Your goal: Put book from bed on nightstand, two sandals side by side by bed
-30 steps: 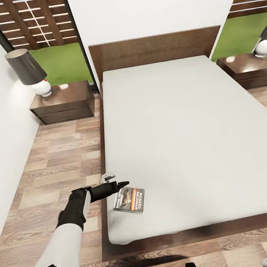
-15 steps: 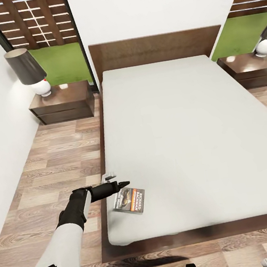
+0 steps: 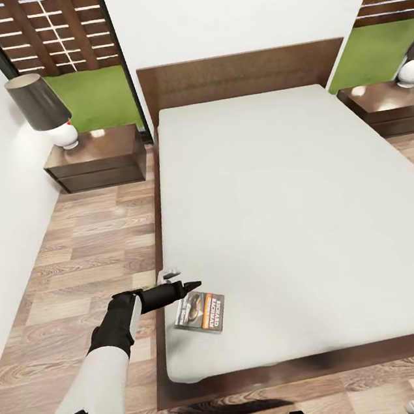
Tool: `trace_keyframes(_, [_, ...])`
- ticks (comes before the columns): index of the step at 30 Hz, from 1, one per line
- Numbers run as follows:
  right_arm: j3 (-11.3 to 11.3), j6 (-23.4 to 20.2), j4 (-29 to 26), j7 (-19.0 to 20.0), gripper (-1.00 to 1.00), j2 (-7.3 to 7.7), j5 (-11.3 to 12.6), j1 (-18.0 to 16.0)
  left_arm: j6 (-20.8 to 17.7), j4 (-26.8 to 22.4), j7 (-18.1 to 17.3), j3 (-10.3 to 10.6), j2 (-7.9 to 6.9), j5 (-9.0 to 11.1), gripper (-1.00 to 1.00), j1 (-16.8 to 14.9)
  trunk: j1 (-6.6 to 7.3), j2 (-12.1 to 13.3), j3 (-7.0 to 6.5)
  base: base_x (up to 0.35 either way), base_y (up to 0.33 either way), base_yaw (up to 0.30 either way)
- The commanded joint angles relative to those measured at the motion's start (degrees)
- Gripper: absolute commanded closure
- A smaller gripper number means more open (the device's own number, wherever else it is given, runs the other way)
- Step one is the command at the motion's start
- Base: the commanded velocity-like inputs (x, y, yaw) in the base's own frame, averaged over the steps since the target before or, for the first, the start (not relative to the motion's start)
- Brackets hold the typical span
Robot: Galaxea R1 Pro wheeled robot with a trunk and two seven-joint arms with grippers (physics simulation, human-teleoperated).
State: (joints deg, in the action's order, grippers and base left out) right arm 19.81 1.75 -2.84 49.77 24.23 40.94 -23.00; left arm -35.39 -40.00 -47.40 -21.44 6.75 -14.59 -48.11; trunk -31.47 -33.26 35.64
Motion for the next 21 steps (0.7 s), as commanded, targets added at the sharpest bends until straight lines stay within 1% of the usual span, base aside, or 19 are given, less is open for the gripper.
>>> trace_keyframes(1, [0.5,0.2,0.0,0.2,-1.0,0.02,0.4,0.0,-0.4,-0.1,-0.5,-0.4,0.1,-0.5,-1.0,-0.1,-0.24,-0.5,0.25,0.0,0.0,0.0])
trace_keyframes(21, [0.5,0.2,0.0,0.2,-1.0,0.02,0.4,0.0,-0.4,-0.1,-0.6,-0.4,0.1,-0.5,-1.0,-0.1,-4.63,-8.5,3.84,0.0,0.0,0.0])
